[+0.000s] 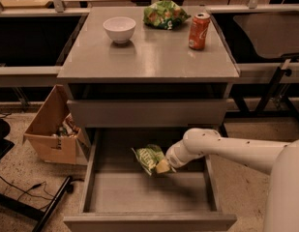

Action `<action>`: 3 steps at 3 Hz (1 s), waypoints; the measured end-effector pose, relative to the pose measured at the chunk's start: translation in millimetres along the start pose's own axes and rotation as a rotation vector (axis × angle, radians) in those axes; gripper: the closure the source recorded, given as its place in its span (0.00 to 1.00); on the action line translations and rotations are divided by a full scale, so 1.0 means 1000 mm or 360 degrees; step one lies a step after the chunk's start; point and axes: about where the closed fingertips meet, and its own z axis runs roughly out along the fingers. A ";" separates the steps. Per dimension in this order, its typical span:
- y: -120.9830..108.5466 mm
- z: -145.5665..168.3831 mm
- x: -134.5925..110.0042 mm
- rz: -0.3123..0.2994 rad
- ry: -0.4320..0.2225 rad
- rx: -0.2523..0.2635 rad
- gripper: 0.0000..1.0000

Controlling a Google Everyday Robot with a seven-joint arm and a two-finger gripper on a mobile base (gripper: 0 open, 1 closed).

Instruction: Place green jalapeno chip bag into middle drawer

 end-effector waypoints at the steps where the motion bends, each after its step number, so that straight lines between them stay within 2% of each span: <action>1: 0.000 0.000 0.000 0.0000 0.0000 0.0000 0.06; 2: 0.003 -0.001 -0.001 -0.0009 0.0003 -0.0011 0.00; 3: 0.013 -0.003 -0.007 -0.0040 0.0015 -0.0052 0.00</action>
Offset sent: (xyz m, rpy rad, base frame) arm 0.0000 0.0000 0.0000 0.0000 0.0000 0.0000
